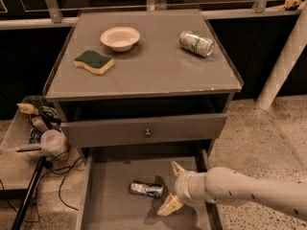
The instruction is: Pick redbull can from middle drawer and place on counter
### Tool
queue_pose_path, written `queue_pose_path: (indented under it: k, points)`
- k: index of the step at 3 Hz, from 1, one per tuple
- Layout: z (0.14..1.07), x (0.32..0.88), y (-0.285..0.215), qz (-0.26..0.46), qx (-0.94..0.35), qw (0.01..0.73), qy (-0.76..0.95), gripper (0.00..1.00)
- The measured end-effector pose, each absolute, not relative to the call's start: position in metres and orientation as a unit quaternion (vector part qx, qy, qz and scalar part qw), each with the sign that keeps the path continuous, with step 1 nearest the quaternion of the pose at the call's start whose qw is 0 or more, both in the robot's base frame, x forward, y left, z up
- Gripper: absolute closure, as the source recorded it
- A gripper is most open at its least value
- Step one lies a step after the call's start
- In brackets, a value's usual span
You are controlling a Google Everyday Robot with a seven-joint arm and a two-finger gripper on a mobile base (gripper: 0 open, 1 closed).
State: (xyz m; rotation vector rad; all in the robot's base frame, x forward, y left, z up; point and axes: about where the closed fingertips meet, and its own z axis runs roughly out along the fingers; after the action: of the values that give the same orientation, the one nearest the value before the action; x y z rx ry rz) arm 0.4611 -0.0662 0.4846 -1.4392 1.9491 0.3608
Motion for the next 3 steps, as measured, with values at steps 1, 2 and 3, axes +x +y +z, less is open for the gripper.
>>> queue_pose_path:
  k: [1, 2, 3]
  points:
    - [0.466, 0.463, -0.057, 0.155, -0.559, 0.339, 0.741, 0.0]
    - [0.442, 0.467, -0.055, 0.17, -0.56, 0.337, 0.737, 0.0]
    - [0.42, 0.471, -0.053, 0.192, -0.557, 0.34, 0.733, 0.0]
